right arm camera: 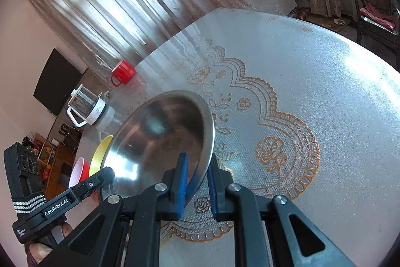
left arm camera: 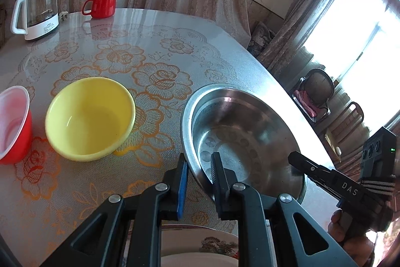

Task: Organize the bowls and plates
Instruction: 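Close both grippers on the steel bowl rim and lift it, then carry the steel bowl with both grippers over the plate stack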

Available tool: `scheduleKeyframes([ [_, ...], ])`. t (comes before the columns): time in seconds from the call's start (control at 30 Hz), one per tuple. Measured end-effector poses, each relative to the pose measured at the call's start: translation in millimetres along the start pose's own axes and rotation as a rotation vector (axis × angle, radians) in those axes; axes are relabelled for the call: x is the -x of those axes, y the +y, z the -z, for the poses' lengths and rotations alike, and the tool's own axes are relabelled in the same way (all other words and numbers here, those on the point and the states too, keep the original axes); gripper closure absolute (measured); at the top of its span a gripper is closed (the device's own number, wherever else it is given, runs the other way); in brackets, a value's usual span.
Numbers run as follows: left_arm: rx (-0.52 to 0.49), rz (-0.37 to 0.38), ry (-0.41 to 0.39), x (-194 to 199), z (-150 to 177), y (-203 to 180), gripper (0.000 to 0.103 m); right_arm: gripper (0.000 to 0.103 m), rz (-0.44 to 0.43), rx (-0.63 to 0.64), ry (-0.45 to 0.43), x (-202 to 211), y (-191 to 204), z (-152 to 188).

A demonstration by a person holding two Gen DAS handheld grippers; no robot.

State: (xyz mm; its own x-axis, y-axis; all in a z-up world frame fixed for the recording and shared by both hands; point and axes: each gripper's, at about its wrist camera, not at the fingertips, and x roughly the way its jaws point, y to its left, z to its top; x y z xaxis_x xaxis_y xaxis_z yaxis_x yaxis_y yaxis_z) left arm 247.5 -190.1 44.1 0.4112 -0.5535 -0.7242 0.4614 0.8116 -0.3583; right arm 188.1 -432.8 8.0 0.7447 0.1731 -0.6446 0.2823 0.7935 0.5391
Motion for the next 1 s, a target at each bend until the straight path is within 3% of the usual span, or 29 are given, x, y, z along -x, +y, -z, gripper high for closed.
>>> scheduleKeyframes([
  [0.63, 0.064, 0.0, -0.095, 93.4, 61.7, 20.1, 0.084, 0.089, -0.079, 0.119, 0.013, 43.8, 50.7, 42.5],
  [1.0, 0.144, -0.002, -0.095, 130.6, 104.1, 41.7, 0.083, 0.089, -0.115, 0.192, 0.072, 55.6, 79.1, 78.2],
])
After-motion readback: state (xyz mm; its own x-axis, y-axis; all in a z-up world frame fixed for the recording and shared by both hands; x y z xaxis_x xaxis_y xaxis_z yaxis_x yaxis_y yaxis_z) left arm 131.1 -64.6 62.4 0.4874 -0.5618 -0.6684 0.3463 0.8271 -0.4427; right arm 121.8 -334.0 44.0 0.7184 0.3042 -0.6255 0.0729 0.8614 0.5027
